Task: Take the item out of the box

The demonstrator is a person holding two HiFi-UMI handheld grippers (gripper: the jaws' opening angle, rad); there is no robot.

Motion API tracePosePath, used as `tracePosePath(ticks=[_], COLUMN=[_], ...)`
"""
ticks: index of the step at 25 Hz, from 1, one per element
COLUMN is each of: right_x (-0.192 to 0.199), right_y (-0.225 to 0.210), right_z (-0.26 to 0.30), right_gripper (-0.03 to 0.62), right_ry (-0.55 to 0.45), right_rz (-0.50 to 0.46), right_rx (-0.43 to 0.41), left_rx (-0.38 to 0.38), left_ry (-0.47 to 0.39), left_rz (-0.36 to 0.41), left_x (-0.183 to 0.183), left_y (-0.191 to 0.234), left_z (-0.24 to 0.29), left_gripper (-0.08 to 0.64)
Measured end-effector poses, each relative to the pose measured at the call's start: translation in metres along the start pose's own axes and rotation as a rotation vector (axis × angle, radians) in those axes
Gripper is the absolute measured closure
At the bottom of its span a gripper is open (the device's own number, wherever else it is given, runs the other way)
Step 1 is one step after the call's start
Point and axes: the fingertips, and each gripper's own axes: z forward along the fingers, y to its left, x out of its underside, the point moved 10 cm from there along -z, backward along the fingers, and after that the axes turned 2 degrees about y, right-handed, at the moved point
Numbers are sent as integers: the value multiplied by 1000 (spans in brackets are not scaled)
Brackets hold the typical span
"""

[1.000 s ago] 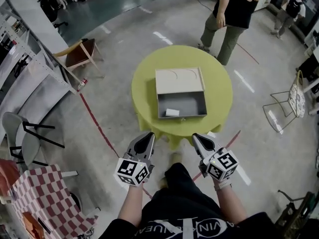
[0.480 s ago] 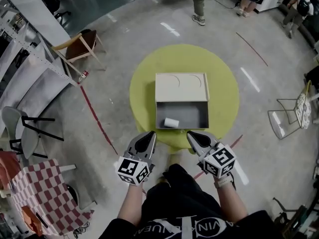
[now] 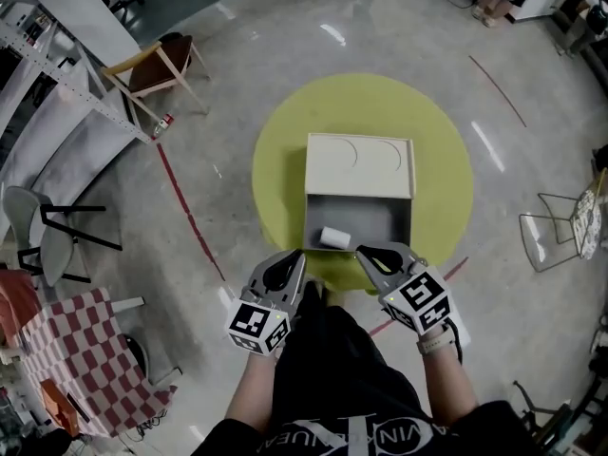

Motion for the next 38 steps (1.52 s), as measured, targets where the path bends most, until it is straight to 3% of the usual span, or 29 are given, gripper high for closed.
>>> tracePosePath(ticks=[10,17,29,38], right_x=[-15,-22,-16,-19], right_y=[-20,-24,-40,-45], right_z=[36,65,98,113], right_gripper=[569,548,462,456], right_ry=[171,286,485,592], right_rz=[-61,-96,-97,-93], right_rx=[-90,-157,-268,-336], left_rx=[7,29,21,0], left_ry=[51,65,78,69], left_rz=[46,29,32,10], left_x=[0,5,8,8], left_y=[14,23,30,36], left_z=[15,20,26,23], left_gripper=[543,543,543,543])
